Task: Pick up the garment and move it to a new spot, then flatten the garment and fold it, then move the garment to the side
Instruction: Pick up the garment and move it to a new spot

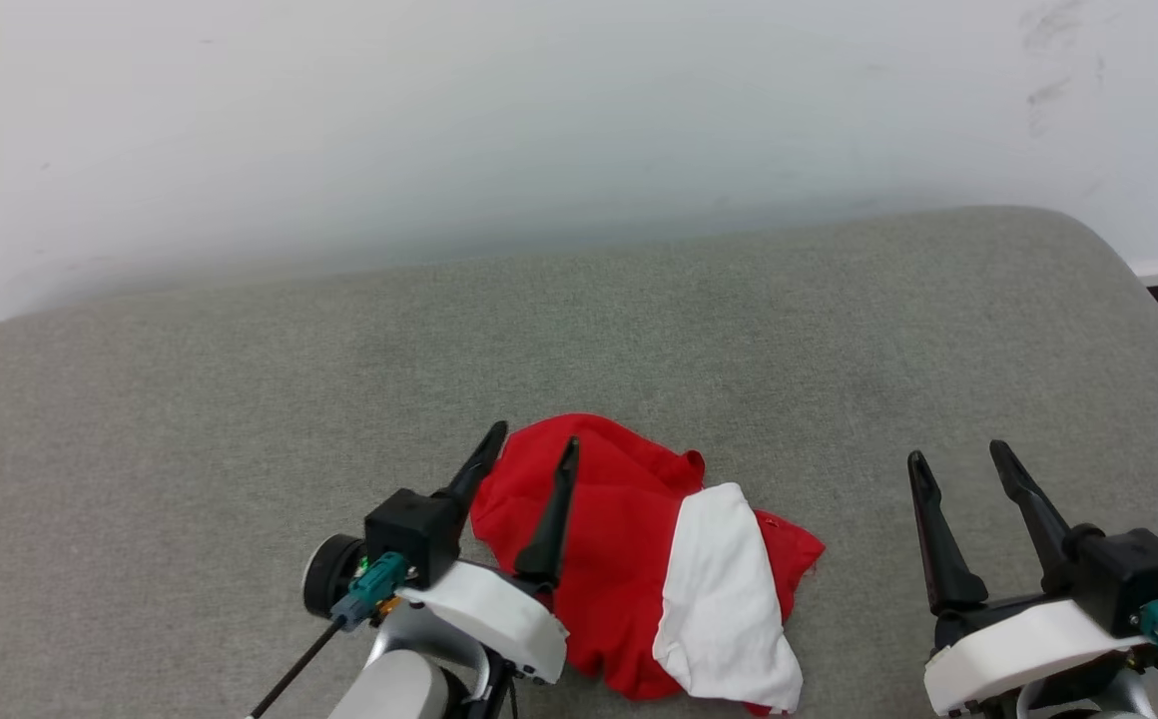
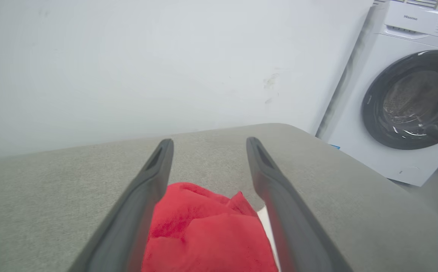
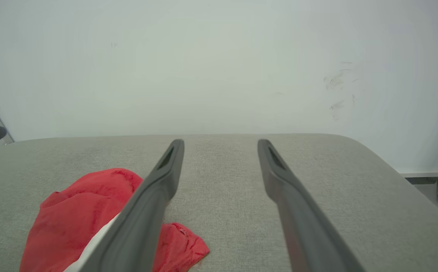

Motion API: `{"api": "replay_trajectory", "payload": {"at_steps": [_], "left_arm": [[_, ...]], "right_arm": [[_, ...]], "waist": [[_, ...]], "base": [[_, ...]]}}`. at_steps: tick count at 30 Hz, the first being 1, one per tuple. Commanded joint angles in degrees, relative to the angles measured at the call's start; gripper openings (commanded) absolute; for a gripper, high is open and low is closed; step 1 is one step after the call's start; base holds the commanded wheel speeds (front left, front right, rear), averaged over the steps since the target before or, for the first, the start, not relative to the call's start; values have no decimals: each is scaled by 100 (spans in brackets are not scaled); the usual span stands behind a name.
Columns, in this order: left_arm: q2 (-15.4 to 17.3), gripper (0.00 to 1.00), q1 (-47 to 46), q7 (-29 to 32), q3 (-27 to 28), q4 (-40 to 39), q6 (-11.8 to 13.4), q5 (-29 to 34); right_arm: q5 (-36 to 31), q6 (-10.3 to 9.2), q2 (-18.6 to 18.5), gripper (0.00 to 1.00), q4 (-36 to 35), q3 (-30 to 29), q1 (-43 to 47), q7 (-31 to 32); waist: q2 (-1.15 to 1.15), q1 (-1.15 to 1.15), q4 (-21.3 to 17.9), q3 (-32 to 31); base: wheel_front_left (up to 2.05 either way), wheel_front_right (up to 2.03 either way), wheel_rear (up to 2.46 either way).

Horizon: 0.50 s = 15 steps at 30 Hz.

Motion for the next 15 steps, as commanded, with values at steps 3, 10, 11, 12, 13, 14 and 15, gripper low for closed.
{"api": "replay_trajectory", "payload": {"at_steps": [3,10,11,12,13,14,15], "left_arm": [[131,100,272,-75,306,-158,286,80],[505,100,802,-110,875,-404,635,234],[531,100,884,-112,962,-447,666,218],[568,100,967,-112,1043,-479,698,219],[609,100,1029,-112,1111,-514,727,242],[619,100,1089,-112,1188,-557,743,226],[637,100,1130,-110,1233,-599,767,234]], "right_arm": [[-20,-2,3,100,-67,-25,141,58],[-55,-2,3,100,-184,-177,386,186],[-57,-2,3,100,-203,-184,407,201],[-52,-1,3,100,-220,-187,429,200],[-49,-2,3,100,-232,-197,450,203],[-49,-2,3,100,-246,-196,466,216],[-46,-2,3,100,-260,-201,478,226]], "waist": [[0,0,116,-129],[0,0,204,-241],[0,0,204,-249],[0,0,208,-252],[0,0,213,-253],[0,0,217,-253],[0,0,224,-252]], "base": [[0,0,0],[0,0,0],[0,0,0],[0,0,0],[0,0,0],[0,0,0],[0,0,0]]}}
